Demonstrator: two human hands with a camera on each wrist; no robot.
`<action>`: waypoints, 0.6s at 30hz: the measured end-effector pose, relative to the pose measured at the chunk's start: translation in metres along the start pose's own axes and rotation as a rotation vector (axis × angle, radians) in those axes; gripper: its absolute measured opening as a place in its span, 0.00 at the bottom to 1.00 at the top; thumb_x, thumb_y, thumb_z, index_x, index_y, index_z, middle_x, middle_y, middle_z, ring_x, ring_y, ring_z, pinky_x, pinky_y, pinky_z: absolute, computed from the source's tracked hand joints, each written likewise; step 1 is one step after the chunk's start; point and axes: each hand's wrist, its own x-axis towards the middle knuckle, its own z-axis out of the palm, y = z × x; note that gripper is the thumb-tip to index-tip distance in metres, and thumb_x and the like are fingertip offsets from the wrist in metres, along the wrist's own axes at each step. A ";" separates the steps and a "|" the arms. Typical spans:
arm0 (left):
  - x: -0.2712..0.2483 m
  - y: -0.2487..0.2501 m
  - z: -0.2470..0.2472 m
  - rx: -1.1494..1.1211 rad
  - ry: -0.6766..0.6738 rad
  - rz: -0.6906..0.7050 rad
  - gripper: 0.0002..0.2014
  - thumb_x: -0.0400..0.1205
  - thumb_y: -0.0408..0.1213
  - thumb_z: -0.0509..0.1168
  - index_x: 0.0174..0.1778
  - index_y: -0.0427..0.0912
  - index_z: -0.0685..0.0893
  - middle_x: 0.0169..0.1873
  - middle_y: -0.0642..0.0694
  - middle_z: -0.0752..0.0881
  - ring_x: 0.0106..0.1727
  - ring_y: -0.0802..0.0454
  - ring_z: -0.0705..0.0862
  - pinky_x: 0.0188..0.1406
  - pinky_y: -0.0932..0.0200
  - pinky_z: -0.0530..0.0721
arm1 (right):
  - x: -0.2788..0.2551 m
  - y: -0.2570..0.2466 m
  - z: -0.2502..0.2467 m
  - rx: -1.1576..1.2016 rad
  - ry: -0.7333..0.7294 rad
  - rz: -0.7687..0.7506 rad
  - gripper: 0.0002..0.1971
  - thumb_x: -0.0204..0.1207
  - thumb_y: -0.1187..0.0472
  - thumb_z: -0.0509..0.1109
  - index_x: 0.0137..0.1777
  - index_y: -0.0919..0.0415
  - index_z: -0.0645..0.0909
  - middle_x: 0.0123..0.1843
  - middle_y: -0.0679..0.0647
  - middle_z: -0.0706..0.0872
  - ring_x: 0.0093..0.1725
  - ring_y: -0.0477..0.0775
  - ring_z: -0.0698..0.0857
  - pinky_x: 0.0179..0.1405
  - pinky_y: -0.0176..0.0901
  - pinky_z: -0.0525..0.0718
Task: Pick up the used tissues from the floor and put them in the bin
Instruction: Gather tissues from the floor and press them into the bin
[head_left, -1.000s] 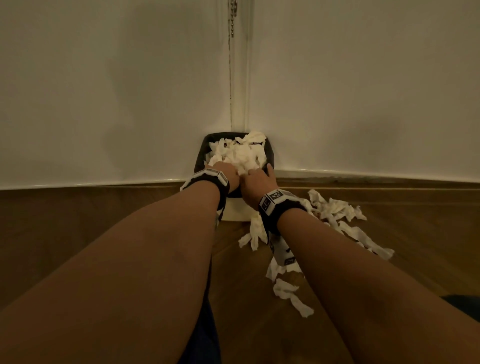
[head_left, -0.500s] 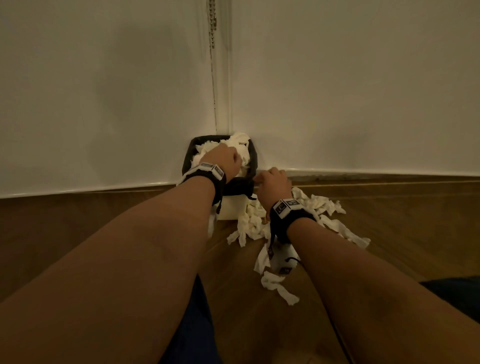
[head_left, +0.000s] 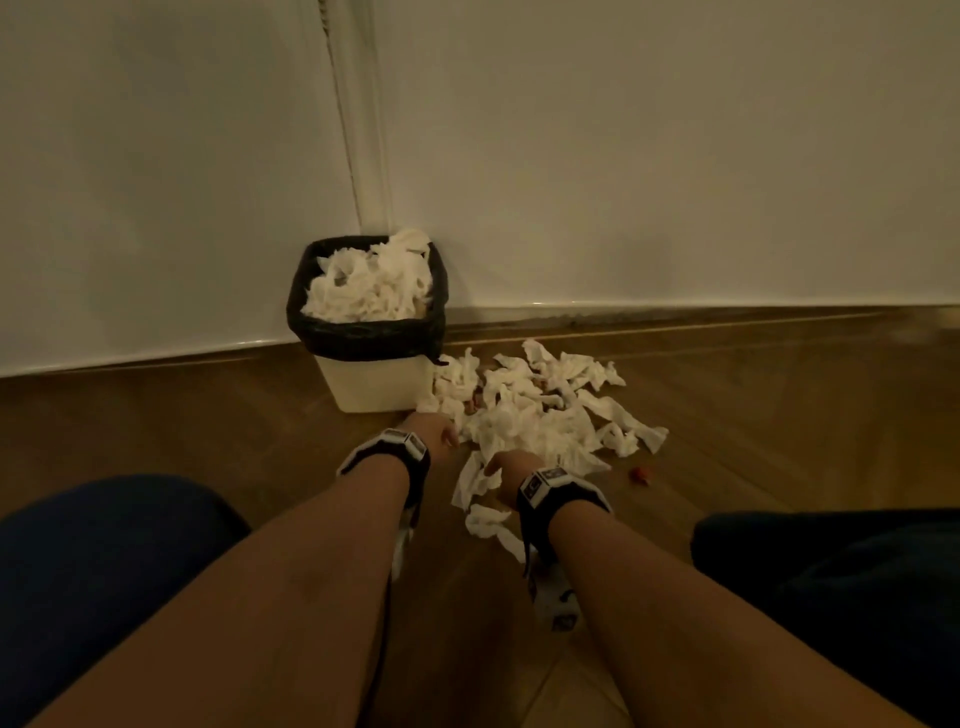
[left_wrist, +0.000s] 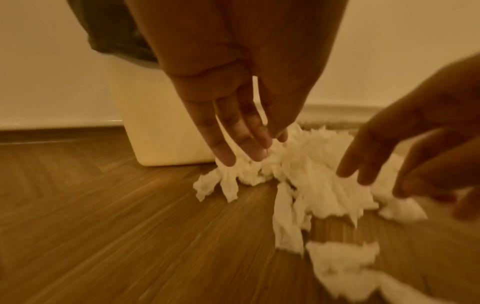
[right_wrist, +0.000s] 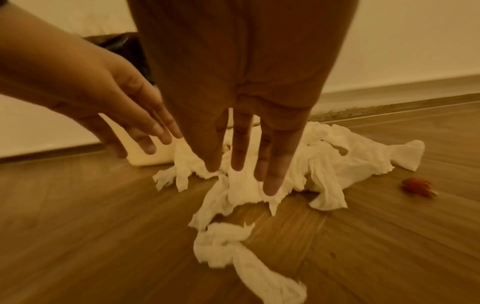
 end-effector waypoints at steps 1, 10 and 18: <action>0.001 0.000 0.006 0.041 -0.037 0.006 0.16 0.85 0.33 0.57 0.68 0.41 0.79 0.71 0.42 0.76 0.71 0.45 0.74 0.67 0.59 0.71 | -0.001 0.002 0.007 -0.030 -0.017 -0.009 0.24 0.80 0.66 0.63 0.75 0.56 0.69 0.75 0.59 0.71 0.70 0.62 0.75 0.65 0.50 0.77; 0.028 0.003 0.056 0.258 -0.104 0.154 0.25 0.80 0.29 0.63 0.75 0.44 0.69 0.75 0.42 0.67 0.74 0.43 0.70 0.70 0.51 0.71 | -0.007 0.023 0.066 -0.269 -0.168 -0.201 0.31 0.84 0.62 0.55 0.82 0.40 0.50 0.85 0.49 0.39 0.81 0.73 0.38 0.80 0.65 0.51; 0.052 -0.004 0.085 0.344 -0.150 0.243 0.33 0.83 0.40 0.62 0.82 0.49 0.53 0.83 0.48 0.48 0.83 0.46 0.49 0.81 0.48 0.56 | -0.007 0.037 0.079 -0.214 -0.166 -0.187 0.31 0.83 0.62 0.54 0.82 0.40 0.49 0.85 0.46 0.41 0.81 0.62 0.52 0.71 0.62 0.72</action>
